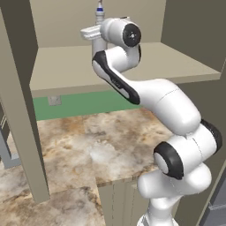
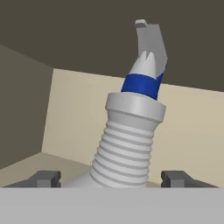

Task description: Move the cutting board and knife to the sink. Then move spray from the cabinet to the counter.

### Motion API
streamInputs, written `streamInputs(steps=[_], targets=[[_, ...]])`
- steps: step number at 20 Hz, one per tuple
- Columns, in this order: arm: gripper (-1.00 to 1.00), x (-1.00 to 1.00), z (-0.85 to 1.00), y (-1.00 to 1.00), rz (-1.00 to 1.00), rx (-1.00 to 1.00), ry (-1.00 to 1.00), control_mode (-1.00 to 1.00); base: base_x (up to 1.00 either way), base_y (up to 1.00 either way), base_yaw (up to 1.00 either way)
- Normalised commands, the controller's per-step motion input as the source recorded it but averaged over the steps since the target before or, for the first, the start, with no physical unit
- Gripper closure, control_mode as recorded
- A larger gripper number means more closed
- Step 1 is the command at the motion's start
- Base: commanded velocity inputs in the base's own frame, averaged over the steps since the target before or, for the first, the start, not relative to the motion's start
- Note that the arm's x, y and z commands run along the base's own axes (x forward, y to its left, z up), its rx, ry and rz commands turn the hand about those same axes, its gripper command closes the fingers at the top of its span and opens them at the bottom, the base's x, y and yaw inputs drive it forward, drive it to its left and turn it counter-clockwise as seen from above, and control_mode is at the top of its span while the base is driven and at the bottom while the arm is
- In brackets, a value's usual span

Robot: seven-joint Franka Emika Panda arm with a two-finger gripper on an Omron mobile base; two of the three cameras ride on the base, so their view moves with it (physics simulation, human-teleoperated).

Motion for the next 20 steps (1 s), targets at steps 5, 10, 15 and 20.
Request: streamInputs(steps=[5, 10, 15, 20], targets=[[1.00, -0.44, 0.00, 0.00, 0.00, 0.01, -0.11, -1.00, 0.00, 0.00, 0.00], [1.00, -0.47, 0.00, 0.00, 0.00, 0.00, -0.12, -1.00, 0.00, 0.00, 0.00], [1.00, -0.70, 0.00, 0.00, -0.03, 0.02, -0.14, -1.00, 0.00, 0.00, 0.00], [1.00, -0.90, 0.00, -0.26, -0.08, 0.03, -0.06, -1.00, 0.00, 0.00, 0.00]])
